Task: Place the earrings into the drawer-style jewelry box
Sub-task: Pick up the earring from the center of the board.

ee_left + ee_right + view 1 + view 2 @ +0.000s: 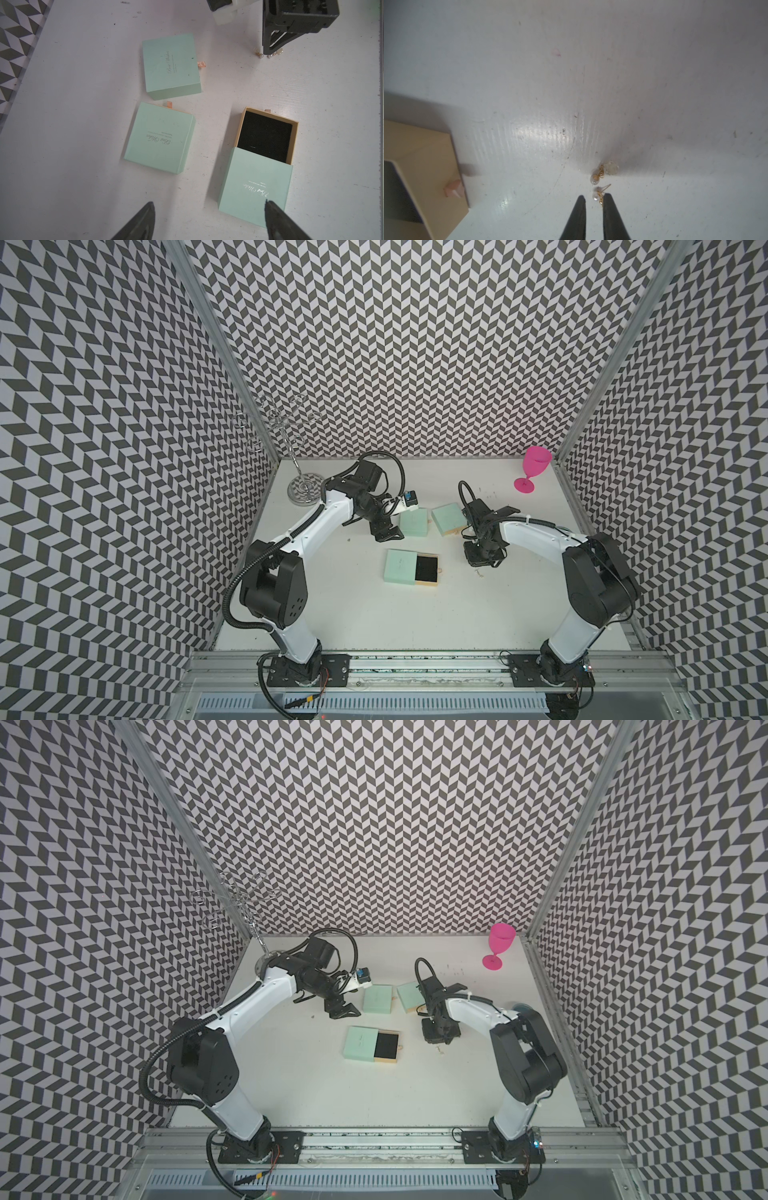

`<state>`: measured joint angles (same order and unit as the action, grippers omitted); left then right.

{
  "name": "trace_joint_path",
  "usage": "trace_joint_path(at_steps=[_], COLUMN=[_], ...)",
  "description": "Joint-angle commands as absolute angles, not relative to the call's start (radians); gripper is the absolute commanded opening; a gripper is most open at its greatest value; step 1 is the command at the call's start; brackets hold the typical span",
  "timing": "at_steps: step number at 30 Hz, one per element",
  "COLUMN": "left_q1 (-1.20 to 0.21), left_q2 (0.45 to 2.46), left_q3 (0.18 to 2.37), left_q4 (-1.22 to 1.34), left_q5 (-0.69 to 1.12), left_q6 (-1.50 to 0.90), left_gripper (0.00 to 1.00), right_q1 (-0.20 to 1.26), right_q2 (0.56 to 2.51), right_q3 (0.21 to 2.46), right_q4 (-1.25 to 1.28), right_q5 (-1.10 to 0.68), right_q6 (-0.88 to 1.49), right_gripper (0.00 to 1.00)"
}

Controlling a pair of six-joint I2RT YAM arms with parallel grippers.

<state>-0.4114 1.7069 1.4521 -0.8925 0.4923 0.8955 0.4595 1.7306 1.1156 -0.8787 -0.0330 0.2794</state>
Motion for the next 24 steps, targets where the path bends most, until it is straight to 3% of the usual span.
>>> trace_joint_path(at_steps=[1,24], left_q1=[-0.406,-0.402], left_q2=[1.673,1.676], left_q3=[1.44,1.437], left_q4=[-0.893,-0.877], left_q5=[0.532,0.535], left_q6=[0.881,0.876], left_gripper=[0.84,0.84], right_q1=[0.455,0.456], right_q2=[1.745,1.82], right_q3=[1.121,1.159], right_q4=[-0.879,-0.859], right_q5=[-0.008,-0.028], right_q6=[0.268,0.248], right_gripper=[0.17,0.17])
